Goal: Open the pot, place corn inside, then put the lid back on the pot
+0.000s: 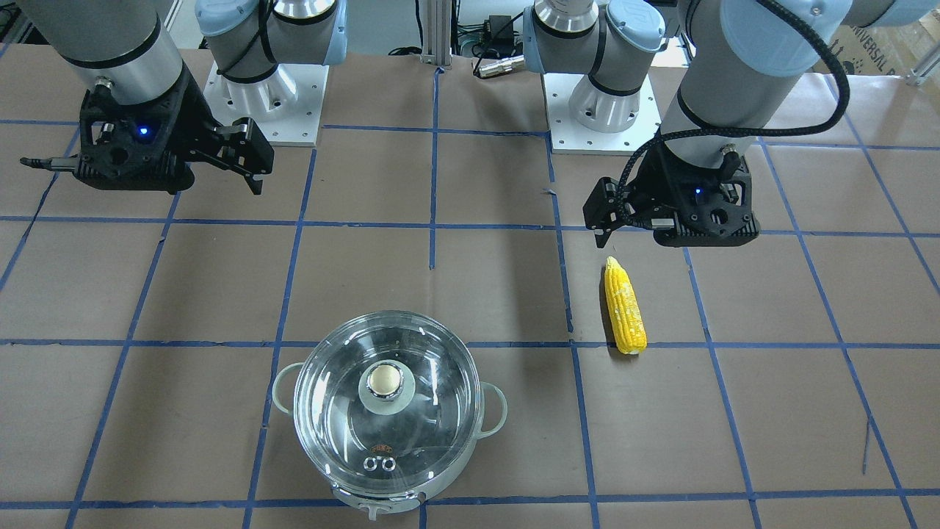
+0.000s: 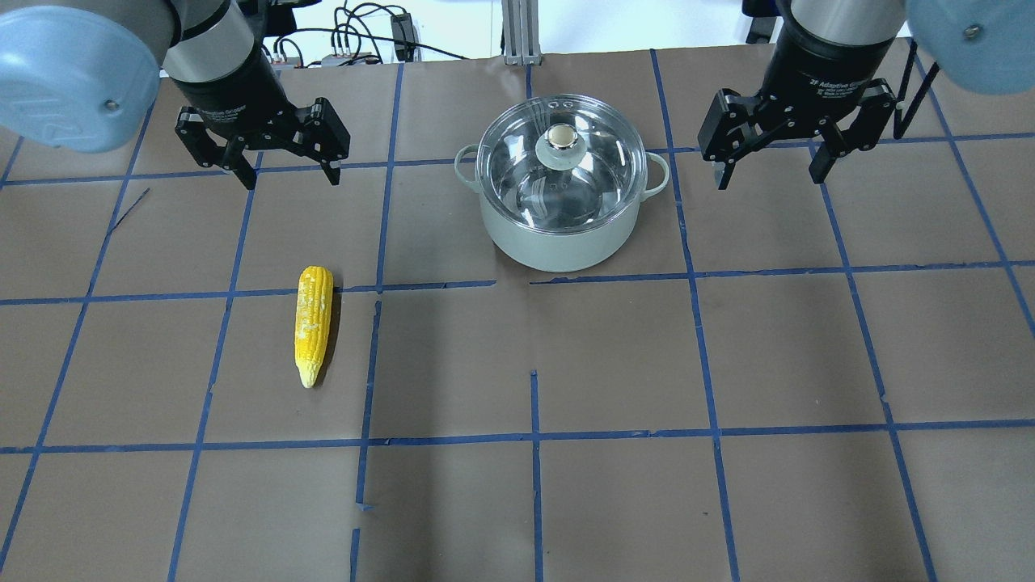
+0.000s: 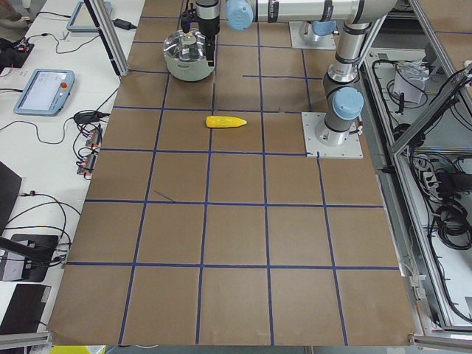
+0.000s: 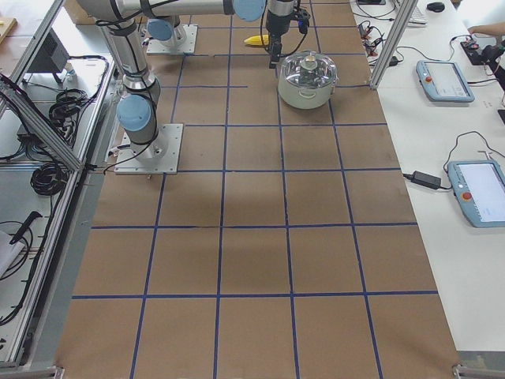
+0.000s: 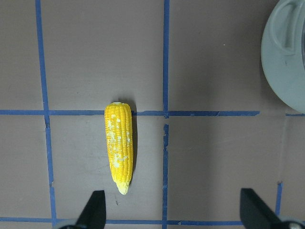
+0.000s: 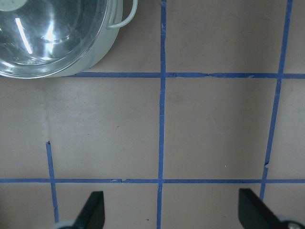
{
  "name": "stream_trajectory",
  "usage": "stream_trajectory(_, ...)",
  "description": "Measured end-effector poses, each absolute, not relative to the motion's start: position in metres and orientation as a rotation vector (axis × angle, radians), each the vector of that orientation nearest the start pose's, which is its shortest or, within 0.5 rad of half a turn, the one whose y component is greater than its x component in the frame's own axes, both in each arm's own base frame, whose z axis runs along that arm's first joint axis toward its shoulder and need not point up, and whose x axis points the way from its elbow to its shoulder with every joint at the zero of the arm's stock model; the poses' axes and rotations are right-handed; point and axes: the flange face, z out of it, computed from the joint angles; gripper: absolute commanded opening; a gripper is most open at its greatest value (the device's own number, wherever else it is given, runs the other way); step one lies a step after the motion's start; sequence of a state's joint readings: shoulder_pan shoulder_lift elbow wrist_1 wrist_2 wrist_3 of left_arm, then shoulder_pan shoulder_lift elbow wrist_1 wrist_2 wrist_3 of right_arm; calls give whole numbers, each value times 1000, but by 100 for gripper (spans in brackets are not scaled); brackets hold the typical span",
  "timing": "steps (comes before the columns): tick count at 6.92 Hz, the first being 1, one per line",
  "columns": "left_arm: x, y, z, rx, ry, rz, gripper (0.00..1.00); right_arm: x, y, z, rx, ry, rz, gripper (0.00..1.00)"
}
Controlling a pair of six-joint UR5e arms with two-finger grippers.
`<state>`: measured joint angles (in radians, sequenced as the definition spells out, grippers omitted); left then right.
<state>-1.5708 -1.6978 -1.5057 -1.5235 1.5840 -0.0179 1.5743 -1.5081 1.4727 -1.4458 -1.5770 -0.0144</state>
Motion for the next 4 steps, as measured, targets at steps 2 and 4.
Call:
stream_trajectory(2,-132,-545,457,-26,3129,28,100,133,-514,497,-34,3144,121,100)
stream_trajectory(4,-132,-549,454,-15,3129,19,100,137,-526,500,-36,3138,99,98)
